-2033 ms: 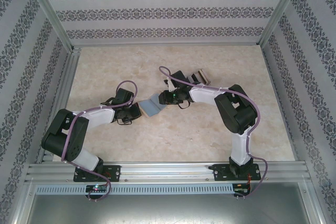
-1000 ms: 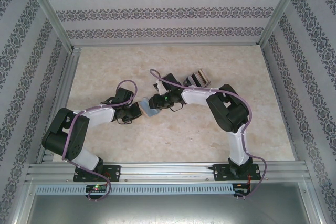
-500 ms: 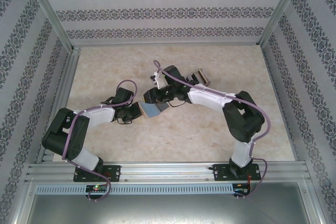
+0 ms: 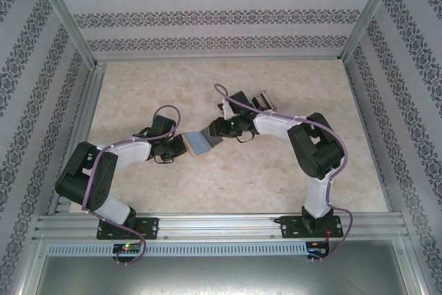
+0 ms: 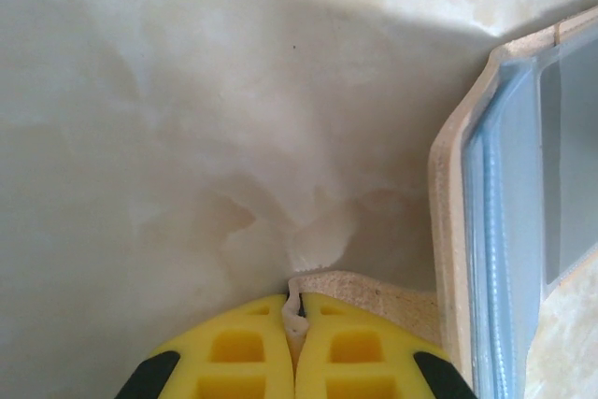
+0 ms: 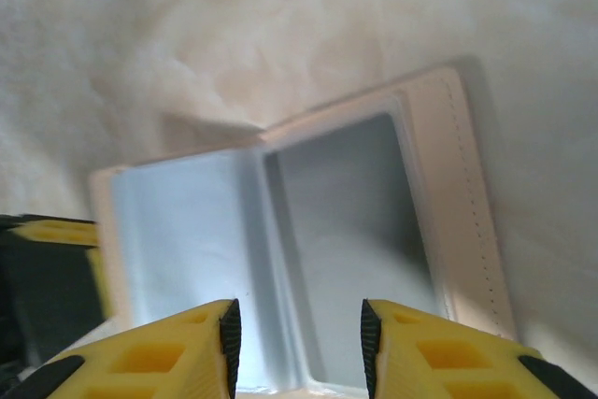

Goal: Put the credit cards into the card holder

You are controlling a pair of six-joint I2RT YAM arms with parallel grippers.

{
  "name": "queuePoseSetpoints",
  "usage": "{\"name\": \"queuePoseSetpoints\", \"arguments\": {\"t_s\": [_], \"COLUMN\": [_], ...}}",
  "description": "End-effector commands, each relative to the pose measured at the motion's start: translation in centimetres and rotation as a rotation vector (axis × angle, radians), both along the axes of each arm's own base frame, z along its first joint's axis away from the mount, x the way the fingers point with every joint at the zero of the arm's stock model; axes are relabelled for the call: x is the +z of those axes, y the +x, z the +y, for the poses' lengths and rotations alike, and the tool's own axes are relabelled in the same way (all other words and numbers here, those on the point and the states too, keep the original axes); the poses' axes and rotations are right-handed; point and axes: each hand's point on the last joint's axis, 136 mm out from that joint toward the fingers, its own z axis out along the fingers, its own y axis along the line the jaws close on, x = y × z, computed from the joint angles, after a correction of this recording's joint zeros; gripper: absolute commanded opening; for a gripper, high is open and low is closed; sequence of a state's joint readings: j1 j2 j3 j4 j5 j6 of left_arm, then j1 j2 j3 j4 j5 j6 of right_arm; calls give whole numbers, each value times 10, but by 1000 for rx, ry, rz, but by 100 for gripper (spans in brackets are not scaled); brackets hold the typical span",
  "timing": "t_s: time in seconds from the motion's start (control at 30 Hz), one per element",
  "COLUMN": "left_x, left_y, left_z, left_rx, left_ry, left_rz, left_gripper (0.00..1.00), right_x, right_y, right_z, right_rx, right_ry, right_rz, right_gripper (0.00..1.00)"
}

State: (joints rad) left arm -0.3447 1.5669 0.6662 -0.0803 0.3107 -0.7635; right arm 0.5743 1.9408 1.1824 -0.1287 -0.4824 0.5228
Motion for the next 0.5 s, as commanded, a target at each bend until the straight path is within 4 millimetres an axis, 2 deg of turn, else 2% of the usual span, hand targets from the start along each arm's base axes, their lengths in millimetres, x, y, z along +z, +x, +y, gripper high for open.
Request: {"name": "queuePoseSetpoints", "arguments": {"t_s": [0.0, 0.17, 0.47], "left_x": [-32, -32, -34], "left_y": [-2, -1, 2], "left_z": [15, 14, 10], "left_rx": [21, 20, 16], "left_ry": [81, 78, 66], "left_rz": [28, 28, 31], "left_gripper": [0, 0, 0], "right_x": [-12, -26, -27], "right_y": [-1, -4, -20], "right_z": [2, 5, 44], "right_rx": [20, 36, 110], "right_ry": [-42, -72, -34], "right_rz": [-9, 12, 38], "right_gripper": [42, 42, 42]}}
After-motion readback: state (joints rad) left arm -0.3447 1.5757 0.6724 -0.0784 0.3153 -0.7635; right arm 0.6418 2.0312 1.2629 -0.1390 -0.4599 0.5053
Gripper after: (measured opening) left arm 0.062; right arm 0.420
